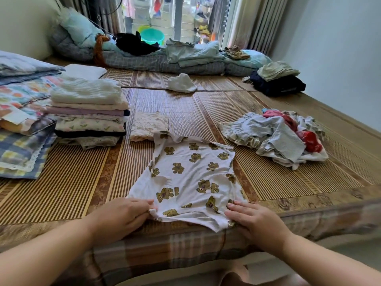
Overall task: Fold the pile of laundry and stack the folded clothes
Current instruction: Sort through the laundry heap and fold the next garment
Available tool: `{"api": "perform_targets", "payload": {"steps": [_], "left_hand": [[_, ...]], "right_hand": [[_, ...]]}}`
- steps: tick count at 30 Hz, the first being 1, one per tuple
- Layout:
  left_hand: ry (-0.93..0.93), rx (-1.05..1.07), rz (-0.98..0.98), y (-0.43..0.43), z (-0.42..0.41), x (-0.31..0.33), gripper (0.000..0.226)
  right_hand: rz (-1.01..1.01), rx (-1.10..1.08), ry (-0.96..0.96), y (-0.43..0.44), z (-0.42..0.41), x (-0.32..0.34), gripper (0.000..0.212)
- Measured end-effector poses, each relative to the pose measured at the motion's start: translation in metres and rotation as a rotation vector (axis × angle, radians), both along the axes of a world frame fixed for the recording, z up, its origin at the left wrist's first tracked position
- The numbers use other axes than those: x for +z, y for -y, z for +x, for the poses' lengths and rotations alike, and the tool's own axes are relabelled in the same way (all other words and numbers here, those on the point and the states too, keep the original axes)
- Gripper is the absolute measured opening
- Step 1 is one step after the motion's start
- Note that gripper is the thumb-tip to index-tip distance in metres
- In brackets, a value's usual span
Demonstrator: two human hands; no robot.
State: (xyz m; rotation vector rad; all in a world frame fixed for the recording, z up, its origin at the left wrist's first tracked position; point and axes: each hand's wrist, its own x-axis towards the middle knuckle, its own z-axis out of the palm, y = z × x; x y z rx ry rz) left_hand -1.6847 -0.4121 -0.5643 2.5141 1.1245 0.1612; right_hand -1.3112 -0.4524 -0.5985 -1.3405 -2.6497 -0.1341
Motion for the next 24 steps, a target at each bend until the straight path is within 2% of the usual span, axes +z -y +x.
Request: {"api": "perform_targets", "payload": {"steps": [5, 7, 8, 10, 12, 13, 14, 15, 17, 21, 24], "left_hand": [[0.018, -0.008, -0.012, 0.010, -0.011, 0.002, 0.092], [0.042, -0.015, -0.012, 0.018, -0.015, 0.007, 0.093], [0.060, -0.028, -0.014, 0.022, -0.016, 0.010, 0.084], [0.106, -0.025, -0.035, 0.027, -0.019, 0.021, 0.048], [0.131, -0.005, -0.063, 0.032, -0.020, 0.034, 0.035], [0.144, 0.000, -0.079, 0.035, -0.022, 0.040, 0.036], [0.160, 0.011, -0.106, 0.036, -0.023, 0.048, 0.039], [0.179, 0.024, -0.123, 0.038, -0.024, 0.053, 0.045], [0.214, 0.059, -0.135, 0.038, -0.024, 0.063, 0.055], [0.198, 0.213, -0.220, 0.010, -0.009, 0.082, 0.020], [0.099, 0.282, -0.138, -0.040, 0.013, 0.098, 0.022]], "right_hand": [[-0.015, -0.083, -0.192, 0.009, 0.009, 0.002, 0.028], [-0.113, -0.198, -0.395, 0.024, 0.005, 0.015, 0.032], [-0.178, -0.237, -0.497, 0.032, 0.001, 0.025, 0.037], [-0.224, -0.265, -0.665, 0.047, -0.005, 0.038, 0.044], [-0.257, -0.266, -0.766, 0.058, -0.012, 0.058, 0.035], [-0.309, -0.272, -0.798, 0.060, -0.013, 0.068, 0.020], [-0.375, -0.269, -0.816, 0.062, -0.012, 0.075, 0.016], [-0.419, -0.274, -0.817, 0.061, -0.010, 0.082, 0.028], [-0.518, -0.297, -0.816, 0.056, -0.009, 0.097, 0.034], [-0.590, -0.378, -0.787, 0.022, -0.010, 0.122, 0.026], [-0.511, -0.468, -0.773, -0.025, -0.011, 0.132, 0.019]]}}
